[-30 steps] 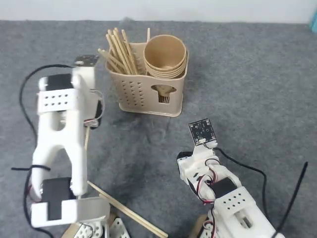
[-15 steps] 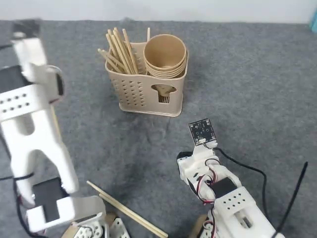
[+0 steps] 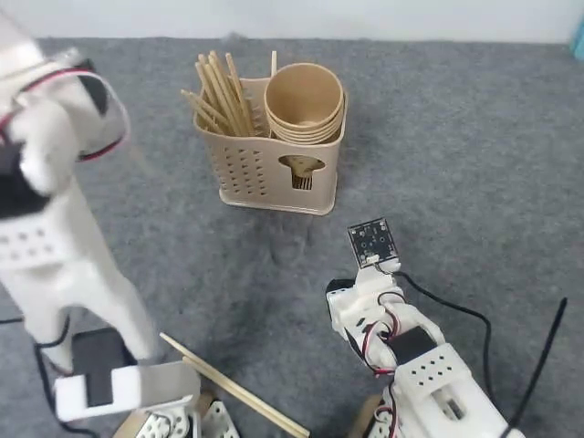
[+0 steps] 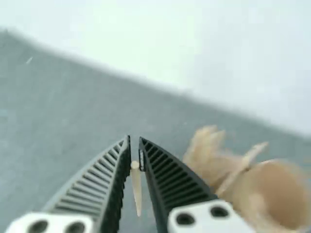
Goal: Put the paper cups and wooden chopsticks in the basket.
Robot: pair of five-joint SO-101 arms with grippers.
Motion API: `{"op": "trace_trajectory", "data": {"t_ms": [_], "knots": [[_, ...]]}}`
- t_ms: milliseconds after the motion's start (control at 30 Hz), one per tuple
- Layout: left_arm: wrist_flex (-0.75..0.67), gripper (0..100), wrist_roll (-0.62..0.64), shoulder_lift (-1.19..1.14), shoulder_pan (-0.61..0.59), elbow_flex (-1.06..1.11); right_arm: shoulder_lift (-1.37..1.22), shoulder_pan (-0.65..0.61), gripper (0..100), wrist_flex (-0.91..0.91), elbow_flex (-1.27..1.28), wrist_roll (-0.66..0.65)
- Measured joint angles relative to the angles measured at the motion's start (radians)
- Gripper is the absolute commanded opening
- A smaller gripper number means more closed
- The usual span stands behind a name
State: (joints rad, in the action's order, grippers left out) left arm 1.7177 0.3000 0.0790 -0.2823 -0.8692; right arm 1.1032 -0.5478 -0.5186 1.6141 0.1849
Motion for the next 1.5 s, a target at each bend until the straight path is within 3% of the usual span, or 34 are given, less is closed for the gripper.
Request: {"op": "trace_trajectory", "data": {"t_ms": [167, 333, 700, 1033, 1133, 1333, 1500], "knots": [[-0.032, 1, 0.104, -0.005, 0.144, -0.221, 0.000, 0.000, 1.0, 0.000, 0.000, 0.000], [-0.103, 1, 0.132, -0.005, 0.233, -0.258, 0.000, 0.000, 1.0, 0.000, 0.000, 0.000], [-0.374, 1, 0.132, -0.005, 0.255, -0.060, 0.000, 0.000, 1.1, 0.000, 0.000, 0.000], [-0.391, 2, -0.009, -0.006, 0.261, 0.192, 0.000, 0.000, 1.2, 0.000, 0.000, 0.000], [-0.391, 9, -0.066, -0.006, 0.261, 0.275, 0.000, 0.000, 1.1, 0.000, 0.000, 0.000], [-0.394, 34, -0.124, -0.006, 0.256, 0.287, 0.000, 0.000, 1.1, 0.000, 0.000, 0.000], [-0.315, 35, -0.097, 0.112, 0.213, 0.287, 0.000, 0.000, 1.1, 0.000, 0.000, 0.000]]}}
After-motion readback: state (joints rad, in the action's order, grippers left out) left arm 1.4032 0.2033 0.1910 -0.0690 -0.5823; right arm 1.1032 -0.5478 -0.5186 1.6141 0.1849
